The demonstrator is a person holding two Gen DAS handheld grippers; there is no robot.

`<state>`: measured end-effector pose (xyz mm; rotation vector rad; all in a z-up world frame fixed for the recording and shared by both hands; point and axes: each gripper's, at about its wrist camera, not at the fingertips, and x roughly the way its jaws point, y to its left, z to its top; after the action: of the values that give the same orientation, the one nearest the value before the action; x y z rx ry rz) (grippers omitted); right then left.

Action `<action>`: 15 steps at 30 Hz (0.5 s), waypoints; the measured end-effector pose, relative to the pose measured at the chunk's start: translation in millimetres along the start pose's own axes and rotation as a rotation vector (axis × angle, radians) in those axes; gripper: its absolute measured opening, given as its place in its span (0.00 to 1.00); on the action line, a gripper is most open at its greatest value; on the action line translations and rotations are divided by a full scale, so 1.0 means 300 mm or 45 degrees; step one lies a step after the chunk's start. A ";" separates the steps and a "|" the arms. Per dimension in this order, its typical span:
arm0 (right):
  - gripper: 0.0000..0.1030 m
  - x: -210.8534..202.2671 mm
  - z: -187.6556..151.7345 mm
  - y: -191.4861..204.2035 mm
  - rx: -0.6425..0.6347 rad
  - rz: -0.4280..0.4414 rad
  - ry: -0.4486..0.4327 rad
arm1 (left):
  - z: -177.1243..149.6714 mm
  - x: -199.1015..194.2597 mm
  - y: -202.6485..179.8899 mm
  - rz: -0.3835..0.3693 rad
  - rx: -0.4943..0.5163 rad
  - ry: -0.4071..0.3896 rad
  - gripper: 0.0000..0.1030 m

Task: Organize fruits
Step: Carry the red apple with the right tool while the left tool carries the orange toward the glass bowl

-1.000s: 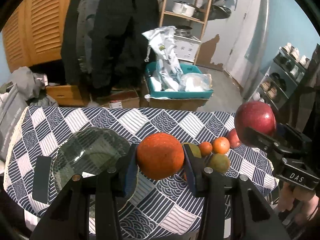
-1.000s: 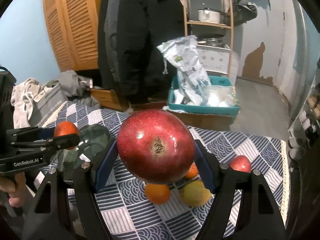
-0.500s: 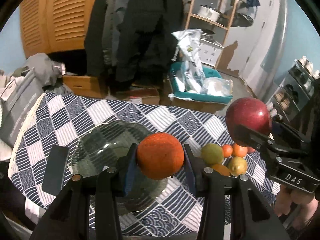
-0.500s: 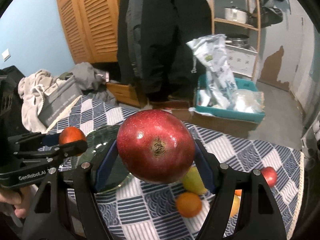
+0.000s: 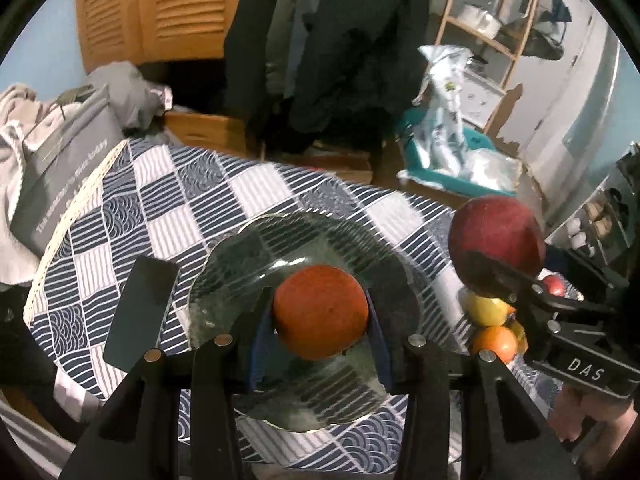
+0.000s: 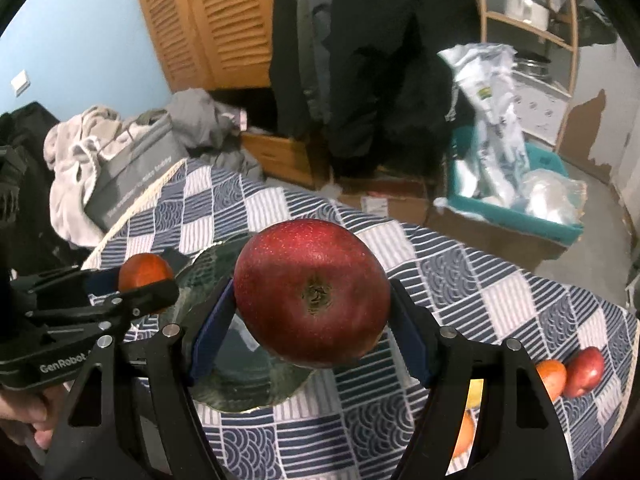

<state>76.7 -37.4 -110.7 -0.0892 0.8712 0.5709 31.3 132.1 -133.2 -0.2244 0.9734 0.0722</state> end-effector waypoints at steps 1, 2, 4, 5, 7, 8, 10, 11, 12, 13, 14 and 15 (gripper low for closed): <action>0.72 0.019 0.000 0.008 -0.006 0.001 0.014 | -0.005 0.014 0.010 0.011 -0.001 0.010 0.43; 0.73 0.040 -0.002 0.015 -0.011 0.003 0.032 | -0.013 0.032 0.022 0.021 0.000 0.024 0.43; 0.73 0.082 -0.007 0.025 -0.014 0.011 0.068 | -0.025 0.058 0.043 0.040 -0.003 0.051 0.43; 0.73 0.109 -0.010 0.031 -0.016 0.017 0.092 | -0.031 0.073 0.055 0.049 -0.009 0.066 0.43; 0.73 0.154 -0.020 0.045 -0.026 0.026 0.132 | -0.041 0.098 0.075 0.059 -0.023 0.093 0.43; 0.73 0.169 -0.025 0.051 -0.030 0.026 0.146 | -0.048 0.117 0.087 0.063 -0.032 0.112 0.43; 0.73 0.209 -0.036 0.063 -0.040 0.031 0.183 | -0.057 0.144 0.105 0.066 -0.044 0.139 0.43; 0.73 0.229 -0.044 0.071 -0.049 0.033 0.200 | -0.060 0.155 0.111 0.070 -0.047 0.149 0.43; 0.73 0.243 -0.049 0.078 -0.055 0.034 0.213 | -0.064 0.166 0.117 0.078 -0.049 0.158 0.43; 0.73 0.264 -0.057 0.089 -0.066 0.035 0.234 | -0.071 0.182 0.124 0.090 -0.051 0.170 0.43; 0.73 0.277 -0.063 0.095 -0.072 0.036 0.246 | -0.075 0.190 0.128 0.096 -0.052 0.177 0.43; 0.73 0.290 -0.066 0.100 -0.077 0.036 0.258 | -0.078 0.200 0.132 0.101 -0.053 0.185 0.43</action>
<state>91.6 19.9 -183.9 -0.1926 1.0530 0.6218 39.6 163.2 -201.6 -0.2317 1.1267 0.1510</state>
